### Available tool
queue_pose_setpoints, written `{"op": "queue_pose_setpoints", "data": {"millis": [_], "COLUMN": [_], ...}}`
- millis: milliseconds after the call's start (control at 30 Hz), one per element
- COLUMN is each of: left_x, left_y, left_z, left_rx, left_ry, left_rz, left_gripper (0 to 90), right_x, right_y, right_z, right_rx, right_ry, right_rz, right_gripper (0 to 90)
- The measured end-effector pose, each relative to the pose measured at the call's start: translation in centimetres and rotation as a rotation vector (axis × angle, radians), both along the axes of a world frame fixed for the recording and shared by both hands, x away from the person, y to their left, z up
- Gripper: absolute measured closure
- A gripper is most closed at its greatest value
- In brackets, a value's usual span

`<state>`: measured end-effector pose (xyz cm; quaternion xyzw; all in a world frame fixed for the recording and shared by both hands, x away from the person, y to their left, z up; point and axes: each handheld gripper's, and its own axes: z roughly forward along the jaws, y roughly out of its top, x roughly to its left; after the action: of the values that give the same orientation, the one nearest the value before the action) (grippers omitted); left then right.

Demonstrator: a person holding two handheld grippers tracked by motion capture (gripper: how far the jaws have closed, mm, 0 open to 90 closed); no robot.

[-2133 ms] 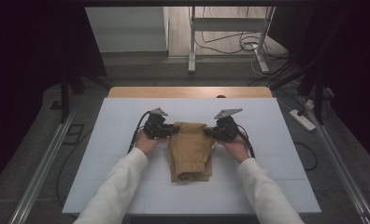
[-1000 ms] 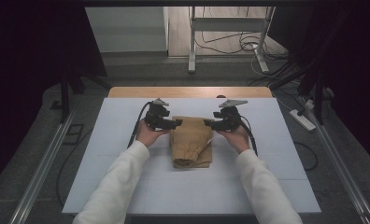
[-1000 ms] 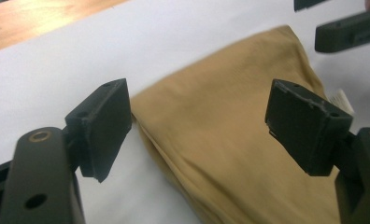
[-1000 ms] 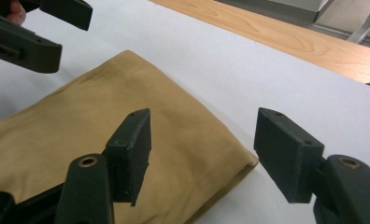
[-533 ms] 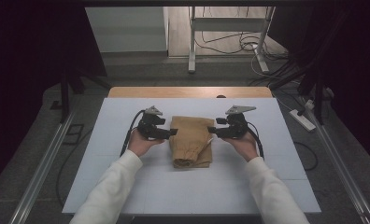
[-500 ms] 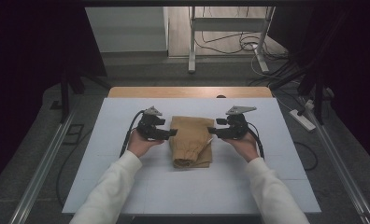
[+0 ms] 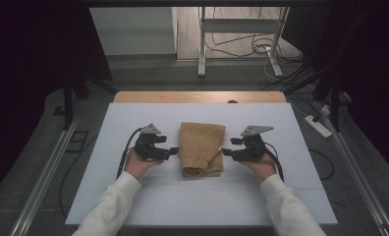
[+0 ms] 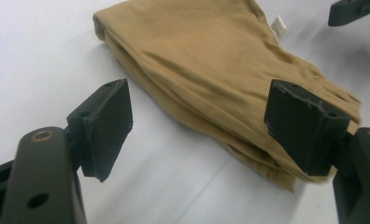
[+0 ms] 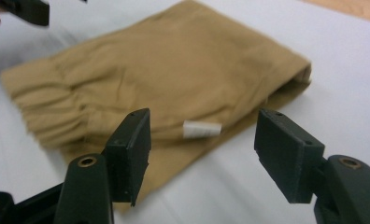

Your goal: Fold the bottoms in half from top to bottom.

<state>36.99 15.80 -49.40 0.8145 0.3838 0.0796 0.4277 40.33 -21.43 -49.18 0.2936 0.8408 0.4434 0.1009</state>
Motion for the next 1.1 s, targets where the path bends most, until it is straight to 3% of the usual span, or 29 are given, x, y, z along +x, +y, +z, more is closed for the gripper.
{"op": "queue_pose_setpoints", "data": {"millis": [233,300,733,867,1100], "left_x": [-2.6,-3.3,-7.3,-8.1,-8.2], "left_y": [1.3,1.7,4.3,4.7,4.7], "left_z": [-0.8,-1.0,-1.8,-2.1,-2.0], "left_rx": [0.021,0.007,0.019,0.02,0.018], "left_ry": [0.004,0.008,0.02,0.037,0.027], "left_rz": [0.011,0.018,0.038,0.044,0.037], "left_gripper": [22.9,23.8,23.5,23.6,23.4], "right_x": [-2.3,-2.9,-6.8,-7.2,-7.4], "right_y": [-1.6,-2.2,-6.2,-7.3,-7.7], "right_z": [0.1,0.0,-0.6,-0.6,-0.8], "right_rx": [0.003,0.007,-0.001,0.006,0.008], "right_ry": [-0.014,-0.013,0.001,0.0,-0.008], "right_rz": [-0.011,-0.012,-0.034,-0.057,-0.051], "right_gripper": [36.7,36.3,36.0,35.8,35.5]}}
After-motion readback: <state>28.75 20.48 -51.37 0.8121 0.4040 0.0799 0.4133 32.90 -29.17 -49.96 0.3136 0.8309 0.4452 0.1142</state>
